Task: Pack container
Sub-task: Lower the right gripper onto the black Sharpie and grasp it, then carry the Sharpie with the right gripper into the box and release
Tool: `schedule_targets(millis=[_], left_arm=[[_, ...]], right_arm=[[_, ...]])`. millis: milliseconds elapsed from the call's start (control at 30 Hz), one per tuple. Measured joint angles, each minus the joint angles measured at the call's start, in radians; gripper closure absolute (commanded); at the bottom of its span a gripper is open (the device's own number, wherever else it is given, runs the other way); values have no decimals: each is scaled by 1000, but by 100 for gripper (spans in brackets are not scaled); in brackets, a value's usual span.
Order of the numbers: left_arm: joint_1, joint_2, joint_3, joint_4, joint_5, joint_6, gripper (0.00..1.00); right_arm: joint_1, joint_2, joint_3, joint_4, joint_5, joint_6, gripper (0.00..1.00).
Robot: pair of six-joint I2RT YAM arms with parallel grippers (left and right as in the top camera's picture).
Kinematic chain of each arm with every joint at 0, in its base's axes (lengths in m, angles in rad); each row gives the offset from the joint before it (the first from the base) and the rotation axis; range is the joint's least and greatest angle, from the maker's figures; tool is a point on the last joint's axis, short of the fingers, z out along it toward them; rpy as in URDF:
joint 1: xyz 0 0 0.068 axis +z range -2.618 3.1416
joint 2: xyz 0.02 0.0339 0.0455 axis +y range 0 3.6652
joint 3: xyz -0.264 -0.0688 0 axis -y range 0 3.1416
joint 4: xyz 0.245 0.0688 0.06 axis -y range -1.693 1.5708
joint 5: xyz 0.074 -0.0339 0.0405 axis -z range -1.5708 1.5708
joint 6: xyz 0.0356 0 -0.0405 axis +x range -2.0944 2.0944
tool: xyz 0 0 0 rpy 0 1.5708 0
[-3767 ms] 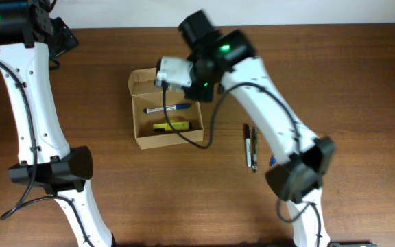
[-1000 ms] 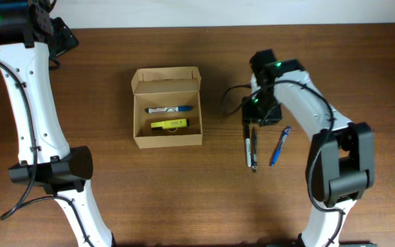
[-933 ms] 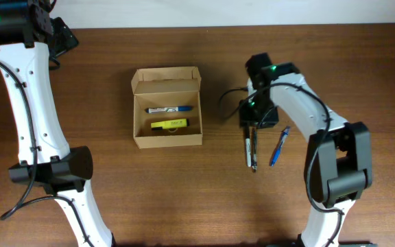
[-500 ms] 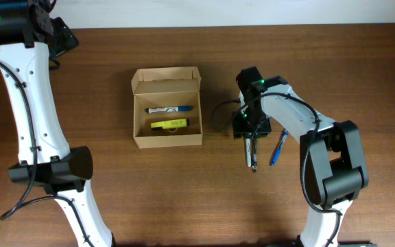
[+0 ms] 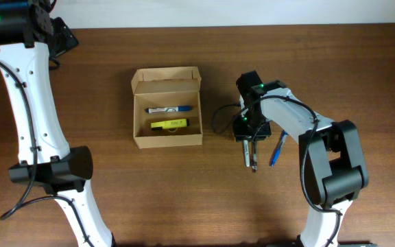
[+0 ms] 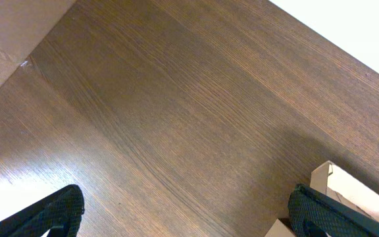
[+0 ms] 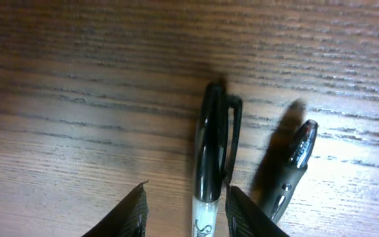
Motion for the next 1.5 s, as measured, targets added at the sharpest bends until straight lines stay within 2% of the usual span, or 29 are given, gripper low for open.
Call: schedule_targets(millis=[200, 267, 400, 433, 667, 767, 867, 1033, 1200, 1333, 1500], left_arm=[[0, 0, 0, 0, 0, 0, 0], [0, 0, 0, 0, 0, 0, 0], [0, 0, 0, 0, 0, 0, 0], [0, 0, 0, 0, 0, 0, 0], [0, 0, 0, 0, 0, 0, 0], [0, 0, 0, 0, 0, 0, 0], [0, 0, 0, 0, 0, 0, 0], [0, 0, 0, 0, 0, 0, 0], [0, 0, 0, 0, 0, 0, 0], [0, 0, 0, 0, 0, 0, 0], [0, 0, 0, 0, 0, 0, 0]], right_arm=[[0, -4, -36, 34, 8, -1, 59], [0, -10, -45, 42, 9, -3, 63], [0, -14, -55, 52, 18, -8, 94], [0, -14, -56, 53, 23, -8, 96], [-2, -16, -45, 50, 22, -32, 96], [-2, -18, 14, 5, 22, -59, 96], [-2, -34, 147, -74, 22, -91, 96], [9, -99, 475, -187, 22, -180, 96], [88, -166, 701, -223, 17, -396, 96], [190, -177, 724, -224, 8, -620, 96], [301, -108, 724, -218, 3, -904, 96]])
